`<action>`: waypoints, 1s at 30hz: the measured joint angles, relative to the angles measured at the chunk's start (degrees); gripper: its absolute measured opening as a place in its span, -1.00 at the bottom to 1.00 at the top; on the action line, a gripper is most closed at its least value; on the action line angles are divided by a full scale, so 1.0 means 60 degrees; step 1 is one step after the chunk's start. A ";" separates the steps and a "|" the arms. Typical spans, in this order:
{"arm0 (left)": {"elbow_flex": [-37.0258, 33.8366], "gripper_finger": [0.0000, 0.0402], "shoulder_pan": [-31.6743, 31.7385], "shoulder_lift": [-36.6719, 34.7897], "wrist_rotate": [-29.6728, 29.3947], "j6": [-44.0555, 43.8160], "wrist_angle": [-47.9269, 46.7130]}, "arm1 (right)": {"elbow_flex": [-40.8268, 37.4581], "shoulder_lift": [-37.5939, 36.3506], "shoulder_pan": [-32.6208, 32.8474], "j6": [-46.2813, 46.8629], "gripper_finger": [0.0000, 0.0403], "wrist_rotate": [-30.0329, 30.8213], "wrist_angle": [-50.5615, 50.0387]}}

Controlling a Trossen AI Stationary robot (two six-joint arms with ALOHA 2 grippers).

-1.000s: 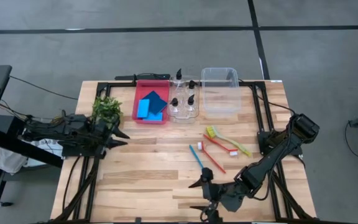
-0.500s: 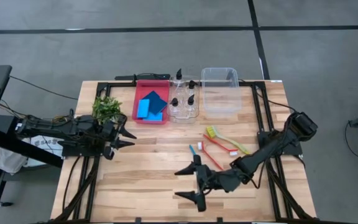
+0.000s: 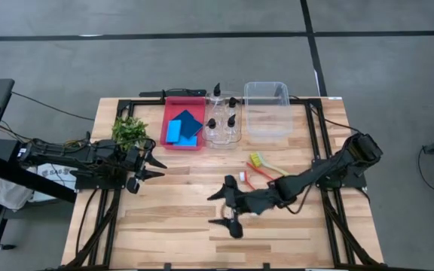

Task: Pick & Place Kitchen Sink Supplies
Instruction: Put the blue dish brush into the right transparent bin

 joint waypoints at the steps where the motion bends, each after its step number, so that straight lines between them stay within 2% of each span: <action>1: 0.0000 -0.41 0.0000 0.0000 -0.0004 -0.0001 0.0001 | 0.0000 0.0003 -0.0113 -0.0020 0.68 -0.0122 -0.0577; 6: 0.0004 -0.41 0.0000 0.0000 -0.0002 -0.0002 0.0030 | 0.0000 0.0005 -0.0646 0.0037 0.68 -0.0312 -0.3854; 9: 0.0004 -0.41 0.0000 0.0000 -0.0004 -0.0001 0.0061 | -0.0004 0.0007 -0.0873 0.0592 0.68 -0.0318 -0.5048; 13: 0.0004 -0.41 0.0000 0.0000 -0.0004 0.0026 0.0070 | -0.0004 0.0007 -0.1020 0.1343 0.68 -0.0324 -0.5307; 19: 0.0007 -0.41 0.0000 0.0000 -0.0004 0.0031 0.0103 | -0.0004 0.0007 -0.0913 0.1480 0.68 -0.0320 -0.5280; 24: 0.0007 -0.41 0.0000 0.0000 -0.0004 0.0033 0.0106 | -0.0004 0.0011 -0.0917 0.2193 0.68 -0.0297 -0.5591; 30: 0.0007 -0.41 0.0000 0.0000 -0.0004 0.0036 0.0114 | 0.0004 0.0657 -0.0931 0.2870 0.68 -0.0329 -0.6072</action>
